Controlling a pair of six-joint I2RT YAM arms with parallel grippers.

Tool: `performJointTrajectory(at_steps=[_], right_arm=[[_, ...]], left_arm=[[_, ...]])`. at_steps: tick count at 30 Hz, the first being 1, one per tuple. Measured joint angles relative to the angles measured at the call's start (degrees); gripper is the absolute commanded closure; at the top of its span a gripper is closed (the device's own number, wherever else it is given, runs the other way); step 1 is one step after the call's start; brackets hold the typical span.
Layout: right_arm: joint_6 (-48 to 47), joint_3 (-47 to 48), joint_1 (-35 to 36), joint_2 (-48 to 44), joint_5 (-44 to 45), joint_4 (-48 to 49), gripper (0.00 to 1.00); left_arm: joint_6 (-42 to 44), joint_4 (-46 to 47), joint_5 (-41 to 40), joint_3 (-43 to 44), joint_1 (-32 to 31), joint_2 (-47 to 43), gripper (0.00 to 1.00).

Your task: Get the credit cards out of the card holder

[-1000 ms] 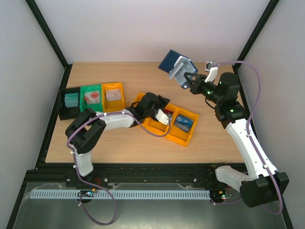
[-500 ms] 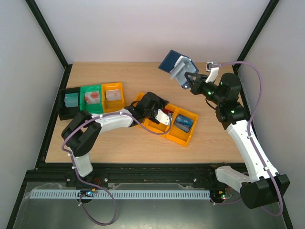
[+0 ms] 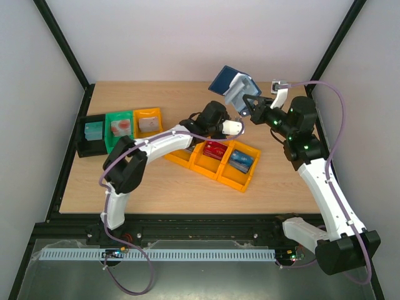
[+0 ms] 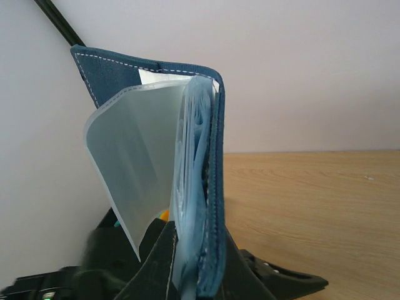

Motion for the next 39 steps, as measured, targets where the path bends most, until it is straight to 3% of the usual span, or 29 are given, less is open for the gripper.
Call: performJointTrajectory(at_steps=[3, 10, 39], right_arm=[[-0.4, 0.0, 0.0, -0.8, 0.2, 0.0, 0.98], [-0.6, 0.0, 0.0, -1.4, 0.2, 0.0, 0.98], [-0.7, 0.0, 0.0, -1.4, 0.2, 0.0, 0.98]], left_arm=[[-1.1, -2.6, -1.0, 3.0, 0.0, 3.5, 0.71], [0.8, -5.7, -0.1, -1.9, -0.1, 3.6, 0.74], [14.4, -0.8, -2.5, -16.0, -1.1, -1.0, 0.73]])
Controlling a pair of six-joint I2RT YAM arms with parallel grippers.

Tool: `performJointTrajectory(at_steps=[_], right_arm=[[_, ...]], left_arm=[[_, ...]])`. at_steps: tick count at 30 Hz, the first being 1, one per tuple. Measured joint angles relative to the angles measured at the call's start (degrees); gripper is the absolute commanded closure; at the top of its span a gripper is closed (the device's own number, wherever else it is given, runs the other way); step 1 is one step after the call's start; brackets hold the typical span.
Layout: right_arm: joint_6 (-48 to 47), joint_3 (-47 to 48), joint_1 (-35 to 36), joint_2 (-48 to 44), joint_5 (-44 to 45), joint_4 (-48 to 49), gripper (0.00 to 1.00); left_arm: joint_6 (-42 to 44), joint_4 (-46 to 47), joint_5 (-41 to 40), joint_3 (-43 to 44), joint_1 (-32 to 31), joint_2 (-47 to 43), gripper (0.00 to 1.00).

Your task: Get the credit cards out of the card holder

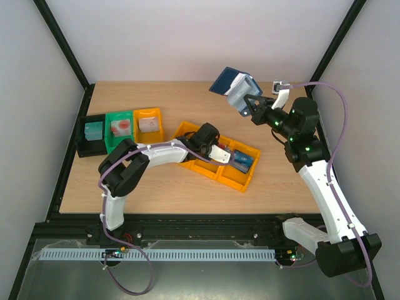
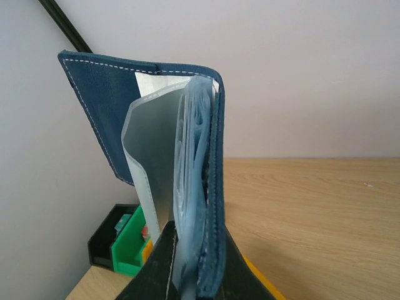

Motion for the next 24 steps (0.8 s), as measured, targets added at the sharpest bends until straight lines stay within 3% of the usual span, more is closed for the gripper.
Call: performJointTrajectory(at_steps=[10, 19, 24], right_arm=[[-0.1, 0.0, 0.0, 0.0, 0.0, 0.0, 0.98], [-0.1, 0.0, 0.0, 0.0, -0.5, 0.0, 0.98], [-0.1, 0.0, 0.0, 0.0, -0.7, 0.0, 0.98]], left_arm=[[-1.9, -2.1, 0.4, 7.6, 0.0, -1.2, 0.74], [0.4, -16.3, 4.2, 5.4, 0.0, -7.3, 0.8], [0.5, -18.9, 4.6, 3.4, -0.4, -7.1, 0.81]])
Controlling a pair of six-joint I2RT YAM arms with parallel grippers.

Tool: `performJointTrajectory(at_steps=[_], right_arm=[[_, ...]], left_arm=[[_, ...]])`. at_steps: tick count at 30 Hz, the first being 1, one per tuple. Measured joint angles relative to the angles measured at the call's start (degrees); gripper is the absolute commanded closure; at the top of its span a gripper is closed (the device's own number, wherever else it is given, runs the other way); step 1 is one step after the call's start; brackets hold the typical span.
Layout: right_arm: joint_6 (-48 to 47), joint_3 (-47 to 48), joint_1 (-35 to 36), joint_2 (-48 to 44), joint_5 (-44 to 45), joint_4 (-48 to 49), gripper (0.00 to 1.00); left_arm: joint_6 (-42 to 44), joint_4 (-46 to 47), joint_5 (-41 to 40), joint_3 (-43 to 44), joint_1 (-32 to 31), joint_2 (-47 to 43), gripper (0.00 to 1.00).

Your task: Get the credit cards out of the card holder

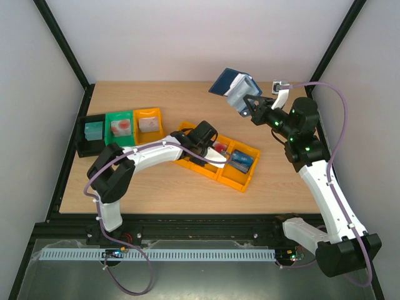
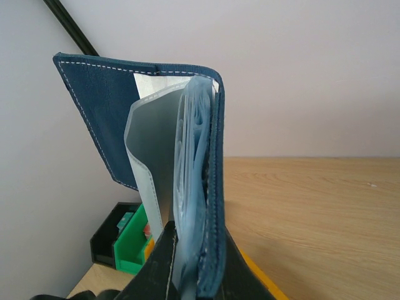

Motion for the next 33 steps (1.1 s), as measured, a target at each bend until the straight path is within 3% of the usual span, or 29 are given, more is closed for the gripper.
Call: performJointTrajectory(at_steps=[2, 6, 12, 16, 20, 22, 25, 33], right_arm=[[0.0, 0.0, 0.0, 0.0, 0.0, 0.0, 0.99], [0.0, 0.0, 0.0, 0.0, 0.0, 0.0, 0.98], [0.0, 0.0, 0.0, 0.0, 0.0, 0.0, 0.98], [0.0, 0.0, 0.0, 0.0, 0.0, 0.0, 0.98], [0.0, 0.0, 0.0, 0.0, 0.0, 0.0, 0.98], [0.0, 0.0, 0.0, 0.0, 0.0, 0.0, 0.98], [-0.1, 0.0, 0.0, 0.0, 0.0, 0.0, 0.98], [-0.5, 0.0, 0.0, 0.0, 0.0, 0.0, 0.98]], left_arm=[[-0.1, 0.0, -0.3, -0.8, -0.5, 0.6, 0.8], [-1.7, 1.3, -0.9, -0.8, -0.8, 2.2, 0.68], [-2.8, 7.5, -3.3, -0.2, -0.6, 3.1, 0.23], [-1.8, 4.8, -1.7, 3.1, 0.1, 5.9, 0.04], [0.6, 0.8, 0.2, 4.3, 0.6, 7.7, 0.03], [1.5, 0.4, 0.1, 4.3, 0.7, 8.2, 0.1], [2.9, 1.6, -0.4, 4.3, 1.0, 9.3, 0.19], [5.0, 8.5, -1.8, 4.3, 1.2, 11.9, 0.23]])
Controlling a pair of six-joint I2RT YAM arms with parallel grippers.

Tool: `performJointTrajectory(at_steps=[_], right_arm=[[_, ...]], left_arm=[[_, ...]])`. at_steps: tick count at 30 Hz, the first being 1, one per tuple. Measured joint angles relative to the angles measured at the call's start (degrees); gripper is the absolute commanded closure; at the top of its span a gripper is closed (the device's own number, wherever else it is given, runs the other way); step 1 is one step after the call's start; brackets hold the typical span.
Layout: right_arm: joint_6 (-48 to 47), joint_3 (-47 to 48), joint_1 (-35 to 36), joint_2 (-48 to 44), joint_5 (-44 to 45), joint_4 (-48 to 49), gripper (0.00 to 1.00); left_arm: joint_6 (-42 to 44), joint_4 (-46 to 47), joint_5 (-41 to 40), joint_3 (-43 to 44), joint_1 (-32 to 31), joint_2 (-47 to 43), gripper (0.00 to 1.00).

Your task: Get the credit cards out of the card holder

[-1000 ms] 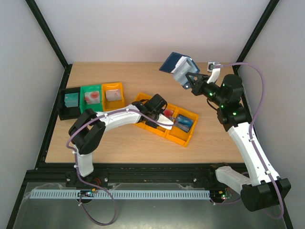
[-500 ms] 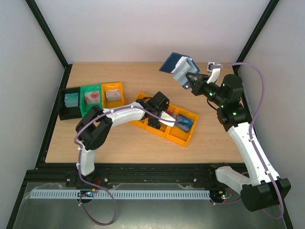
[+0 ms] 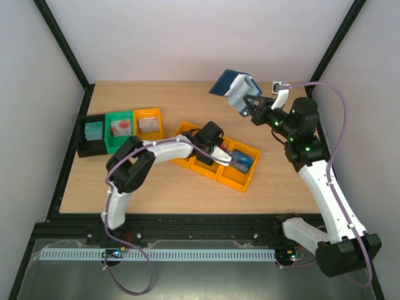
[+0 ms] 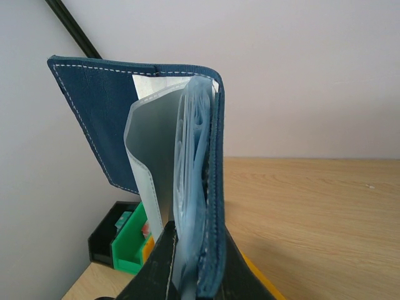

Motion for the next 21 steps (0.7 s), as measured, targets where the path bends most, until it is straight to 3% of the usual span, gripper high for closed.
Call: performJointTrajectory(at_steps=[6, 13, 17, 21], right_arm=[[-0.4, 0.0, 0.0, 0.0, 0.0, 0.0, 0.98], [-0.6, 0.0, 0.0, 0.0, 0.0, 0.0, 0.98], [-0.6, 0.0, 0.0, 0.0, 0.0, 0.0, 0.98], [-0.6, 0.0, 0.0, 0.0, 0.0, 0.0, 0.98]], left_arm=[[0.7, 1.7, 0.3, 0.2, 0.1, 0.6, 0.38], [0.3, 1.2, 1.4, 1.8, 0.5, 1.9, 0.46], [-1.0, 0.7, 2.0, 3.1, 1.0, 3.0, 0.61], [-1.2, 0.3, 1.8, 3.2, 1.1, 3.0, 0.84]])
